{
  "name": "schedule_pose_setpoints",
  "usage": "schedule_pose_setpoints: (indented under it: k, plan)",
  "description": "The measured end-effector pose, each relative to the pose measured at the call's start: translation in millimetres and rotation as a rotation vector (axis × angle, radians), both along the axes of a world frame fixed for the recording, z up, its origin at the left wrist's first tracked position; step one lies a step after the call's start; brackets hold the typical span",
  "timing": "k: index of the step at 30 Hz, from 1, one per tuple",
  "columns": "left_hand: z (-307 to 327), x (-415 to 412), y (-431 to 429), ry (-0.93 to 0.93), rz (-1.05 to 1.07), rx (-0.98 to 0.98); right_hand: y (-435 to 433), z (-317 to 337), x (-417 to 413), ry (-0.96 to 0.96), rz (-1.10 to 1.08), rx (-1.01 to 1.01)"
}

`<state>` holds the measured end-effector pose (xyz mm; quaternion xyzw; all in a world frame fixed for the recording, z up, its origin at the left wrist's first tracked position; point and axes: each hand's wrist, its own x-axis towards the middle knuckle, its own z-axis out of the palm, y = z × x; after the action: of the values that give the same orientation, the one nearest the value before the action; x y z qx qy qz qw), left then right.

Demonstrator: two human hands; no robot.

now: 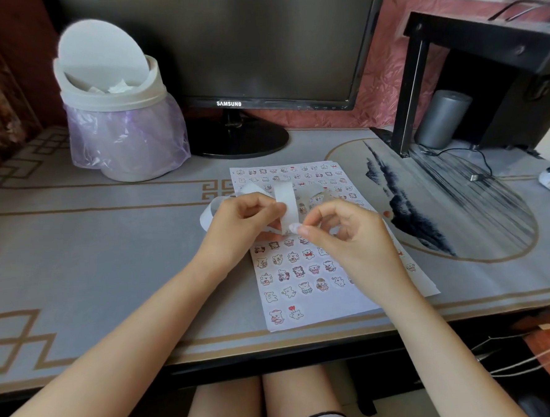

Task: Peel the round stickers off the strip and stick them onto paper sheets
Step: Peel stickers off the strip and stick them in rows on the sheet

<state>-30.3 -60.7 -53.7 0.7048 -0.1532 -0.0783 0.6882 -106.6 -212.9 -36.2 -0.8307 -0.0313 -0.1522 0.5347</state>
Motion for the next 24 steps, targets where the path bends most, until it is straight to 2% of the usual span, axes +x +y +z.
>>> schedule_pose_setpoints:
  k: [8,14,24]
  plan:
    - [-3.8,0.9,-0.1,0.019,-0.024,0.073,-9.5,-1.5,-35.6,0.397,0.166,0.064]
    - [-5.4,1.2,0.3,0.020,-0.030,0.093,-10.0,-5.2,-41.4,0.460,0.110,-0.027]
    - [-5.5,0.8,0.0,0.018,-0.035,0.098,-5.2,-6.0,-43.2,0.451,0.068,-0.074]
